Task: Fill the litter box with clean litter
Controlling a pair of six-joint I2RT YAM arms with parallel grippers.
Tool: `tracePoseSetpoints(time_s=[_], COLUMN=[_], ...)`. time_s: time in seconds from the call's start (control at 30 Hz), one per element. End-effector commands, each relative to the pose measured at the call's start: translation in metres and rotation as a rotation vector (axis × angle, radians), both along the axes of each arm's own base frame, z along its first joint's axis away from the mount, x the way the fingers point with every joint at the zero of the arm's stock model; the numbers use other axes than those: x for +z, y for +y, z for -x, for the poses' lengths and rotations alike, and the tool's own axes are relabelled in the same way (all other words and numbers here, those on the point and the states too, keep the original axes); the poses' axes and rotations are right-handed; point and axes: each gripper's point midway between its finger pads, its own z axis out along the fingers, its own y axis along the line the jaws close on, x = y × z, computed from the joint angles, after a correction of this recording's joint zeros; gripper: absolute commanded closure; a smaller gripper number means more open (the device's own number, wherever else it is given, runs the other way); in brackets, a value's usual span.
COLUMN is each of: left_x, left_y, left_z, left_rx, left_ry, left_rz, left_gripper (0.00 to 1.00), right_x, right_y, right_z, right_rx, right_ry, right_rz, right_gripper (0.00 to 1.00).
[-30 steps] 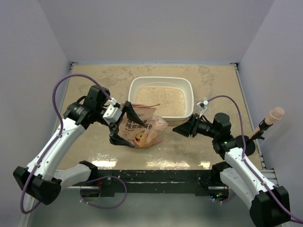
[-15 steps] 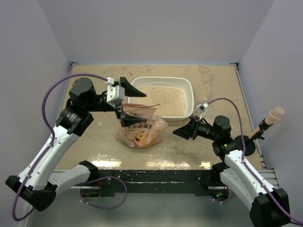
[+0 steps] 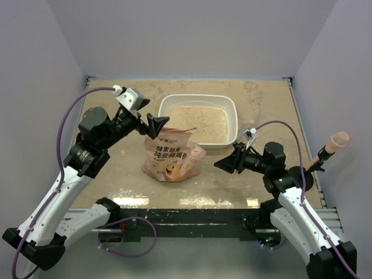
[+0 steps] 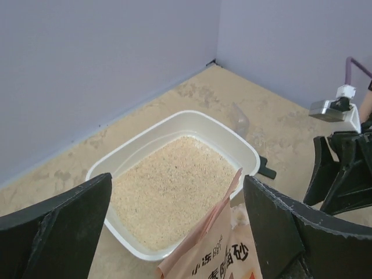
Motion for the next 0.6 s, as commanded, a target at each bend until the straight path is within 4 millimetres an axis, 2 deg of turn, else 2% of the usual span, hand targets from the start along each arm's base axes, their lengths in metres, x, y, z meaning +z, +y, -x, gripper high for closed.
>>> tracePoseSetpoints(time_s=[0.0,0.07,0.13,0.2,0.23,0.3,0.33,0.4,0.43,0.5,0.57], left_x=[-0.057,-0.077,-0.083,-0.104,-0.12,-0.127,-0.138,-0.139,-0.146,-0.147,-0.158], left_y=[0.005,0.011,0.023,0.027,0.035,0.037,0.043,0.043,0.042,0.034,0.026], left_z=[-0.006,-0.003,-0.002,0.006,0.005,0.014,0.013,0.019,0.02,0.026,0.032], left_rx=[0.043,0.06,0.093,0.061,0.076,0.034,0.051,0.033,0.024,-0.033,-0.096], left_ry=[0.222,0.256,0.254,0.302,0.344,0.361,0.378,0.36,0.367,0.362,0.385], left_rz=[-0.13,-0.149,-0.143,-0.141,-0.139,-0.116,-0.112,-0.1,-0.097,-0.084,-0.074], left_gripper=[0.0,0.0,0.0,0.0,0.0,0.0,0.0,0.0,0.0,0.0,0.0], right_x=[0.014,0.014,0.017,0.021,0.024,0.027,0.029,0.028,0.029,0.026,0.025], right_y=[-0.003,-0.003,-0.004,-0.006,-0.006,-0.007,-0.008,-0.009,-0.009,-0.007,-0.006], right_z=[-0.001,0.002,0.004,0.005,0.006,0.007,0.007,0.008,0.008,0.01,0.01], right_rx=[0.002,0.011,0.016,0.011,0.011,0.011,0.013,0.014,0.017,0.031,0.034], right_ry=[-0.07,-0.07,-0.082,-0.091,-0.101,-0.113,-0.121,-0.125,-0.125,-0.116,-0.111], right_rz=[0.024,0.033,0.04,0.049,0.05,0.063,0.067,0.08,0.079,0.07,0.06], right_gripper=[0.47,0.47,0.47,0.46,0.46,0.46,0.46,0.46,0.46,0.46,0.46])
